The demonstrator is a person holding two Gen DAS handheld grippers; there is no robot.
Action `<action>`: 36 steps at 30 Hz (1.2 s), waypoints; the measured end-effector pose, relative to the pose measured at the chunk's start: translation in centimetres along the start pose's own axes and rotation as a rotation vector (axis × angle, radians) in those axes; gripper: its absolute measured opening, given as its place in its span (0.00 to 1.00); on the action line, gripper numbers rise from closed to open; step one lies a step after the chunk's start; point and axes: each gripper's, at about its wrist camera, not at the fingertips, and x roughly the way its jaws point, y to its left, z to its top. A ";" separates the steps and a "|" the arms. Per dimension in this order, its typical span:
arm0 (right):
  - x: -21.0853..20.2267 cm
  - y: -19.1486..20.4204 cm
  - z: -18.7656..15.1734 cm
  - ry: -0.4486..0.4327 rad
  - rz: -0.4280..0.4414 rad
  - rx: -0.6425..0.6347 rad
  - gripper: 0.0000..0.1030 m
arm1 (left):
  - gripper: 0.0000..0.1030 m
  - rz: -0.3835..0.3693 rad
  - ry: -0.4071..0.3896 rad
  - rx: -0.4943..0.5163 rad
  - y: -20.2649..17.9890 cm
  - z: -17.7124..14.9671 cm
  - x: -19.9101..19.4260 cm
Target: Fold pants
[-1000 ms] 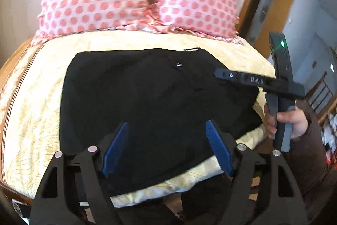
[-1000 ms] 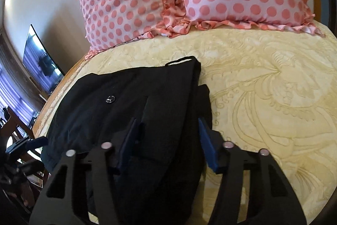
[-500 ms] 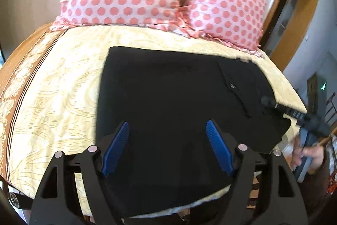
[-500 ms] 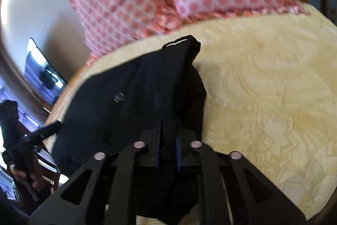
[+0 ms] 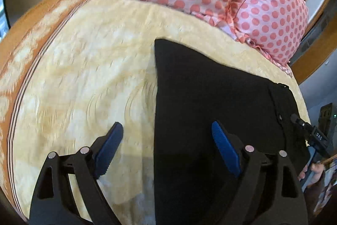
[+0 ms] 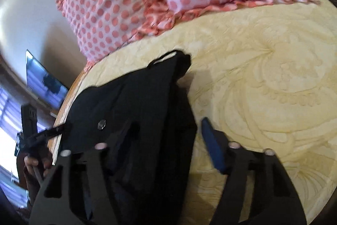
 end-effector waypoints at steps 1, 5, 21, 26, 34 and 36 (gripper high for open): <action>0.0 0.1 -0.1 -0.001 0.000 -0.007 0.52 | 0.82 -0.005 0.013 0.008 -0.2 0.2 0.3; 0.2 0.3 -0.2 0.010 0.103 -0.027 0.16 | 0.41 -0.051 0.030 0.063 -1.9 0.6 1.3; 5.6 -0.1 11.4 -0.038 0.033 0.016 0.12 | 0.11 0.041 -0.080 0.132 -5.8 10.9 5.9; 6.2 -1.0 10.3 -0.022 -0.139 0.021 0.51 | 0.15 0.136 -0.050 0.195 -6.6 10.4 8.0; -1.4 3.0 6.0 -0.137 0.052 -0.076 0.55 | 0.24 -0.004 -0.174 0.191 -7.1 6.0 0.5; -0.4 3.9 4.6 -0.083 0.038 -0.104 0.56 | 0.30 -0.060 -0.155 0.197 -7.7 4.3 0.0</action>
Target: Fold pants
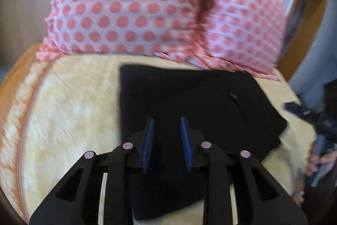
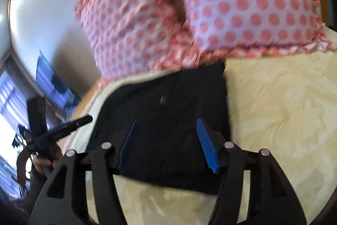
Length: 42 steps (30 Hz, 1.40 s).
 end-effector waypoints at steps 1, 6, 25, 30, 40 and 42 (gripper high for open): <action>0.6 0.0 -0.5 0.030 -0.022 -0.006 0.57 | 0.40 0.001 0.010 0.010 -0.5 -0.5 0.2; 2.4 -0.4 -2.1 0.069 -0.131 0.021 0.58 | 0.53 0.117 0.118 0.066 -1.7 -2.7 3.7; 1.1 7.6 -14.4 -0.059 -0.357 -0.130 0.98 | 0.99 0.482 -0.087 0.202 -6.0 -14.6 -3.6; 1.3 8.2 -15.1 -0.068 -0.400 -0.149 0.98 | 0.99 0.458 -0.097 0.136 -5.3 -15.5 -3.9; 1.8 9.2 -16.4 -0.129 -0.519 -0.153 0.98 | 0.99 0.391 -0.131 0.003 -4.0 -16.5 -3.9; 1.7 9.2 -16.4 -0.130 -0.521 -0.152 0.98 | 0.99 0.393 -0.138 0.003 -4.1 -16.6 -4.0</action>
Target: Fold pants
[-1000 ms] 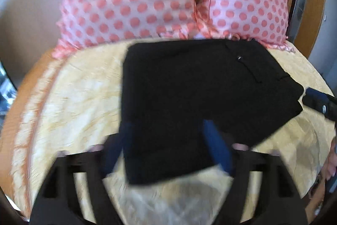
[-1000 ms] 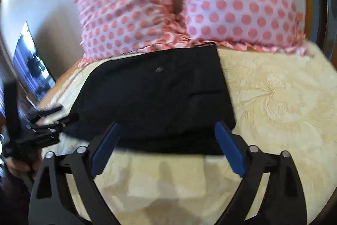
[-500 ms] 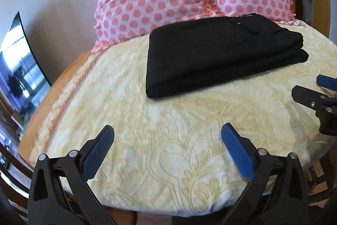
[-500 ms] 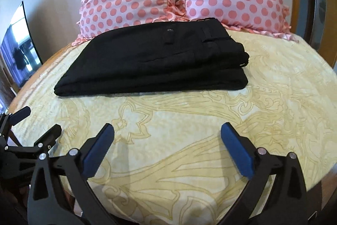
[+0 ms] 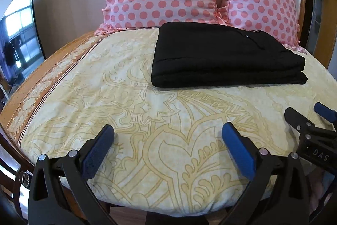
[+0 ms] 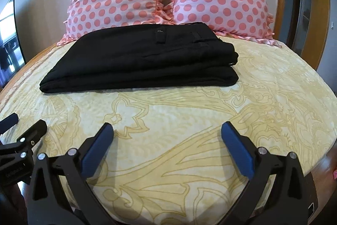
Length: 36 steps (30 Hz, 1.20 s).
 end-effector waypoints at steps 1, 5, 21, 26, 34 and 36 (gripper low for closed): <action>0.0 0.0 0.0 -0.001 0.000 -0.001 0.98 | 0.99 -0.001 -0.003 -0.002 0.0 -0.1 0.0; -0.1 0.0 0.0 -0.006 0.000 -0.002 0.98 | 0.99 -0.002 -0.007 -0.001 0.0 -0.1 0.0; -0.1 0.0 0.0 -0.008 0.001 -0.004 0.98 | 0.99 -0.005 -0.011 0.001 0.0 -0.1 -0.1; -0.1 0.0 0.0 -0.008 0.001 -0.004 0.98 | 0.99 -0.005 -0.010 0.001 0.0 -0.1 -0.1; -0.1 0.0 0.0 -0.008 0.002 -0.004 0.98 | 0.99 -0.005 -0.012 0.000 0.0 -0.1 -0.1; -0.1 0.0 0.0 -0.008 0.002 -0.004 0.98 | 0.99 -0.005 -0.012 0.000 0.0 -0.1 -0.1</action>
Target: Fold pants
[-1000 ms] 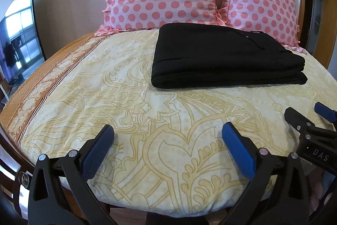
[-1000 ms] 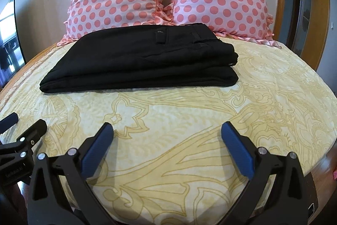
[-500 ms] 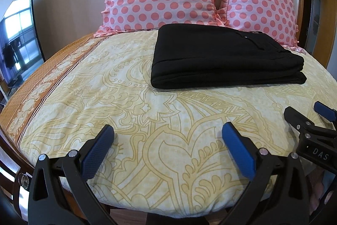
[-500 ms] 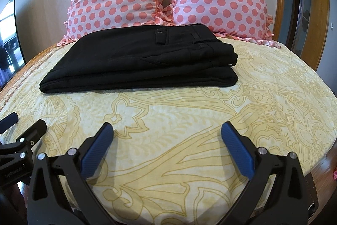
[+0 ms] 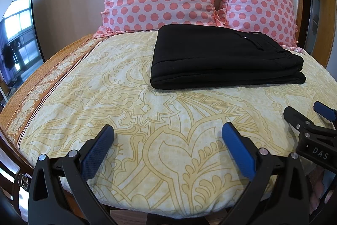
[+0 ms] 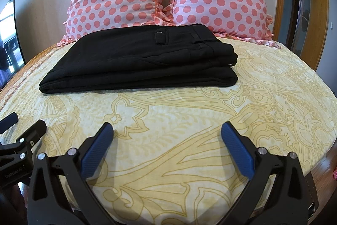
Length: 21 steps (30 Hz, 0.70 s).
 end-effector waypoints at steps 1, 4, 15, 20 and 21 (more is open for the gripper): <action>0.0 0.0 0.0 0.000 0.000 0.000 0.98 | 0.99 -0.001 -0.001 0.001 0.0 0.0 0.0; 0.0 0.0 0.0 0.000 0.001 0.000 0.98 | 0.99 0.001 0.001 -0.001 -0.1 0.1 0.0; 0.0 -0.1 0.0 -0.001 0.001 -0.001 0.98 | 0.99 0.003 -0.002 -0.003 -0.4 0.1 0.0; 0.0 -0.1 0.0 -0.001 0.002 -0.002 0.98 | 0.99 0.004 -0.007 -0.004 -0.8 0.3 0.0; 0.0 -0.1 0.0 -0.001 0.002 -0.002 0.98 | 0.99 0.005 -0.009 -0.005 -0.8 0.3 0.0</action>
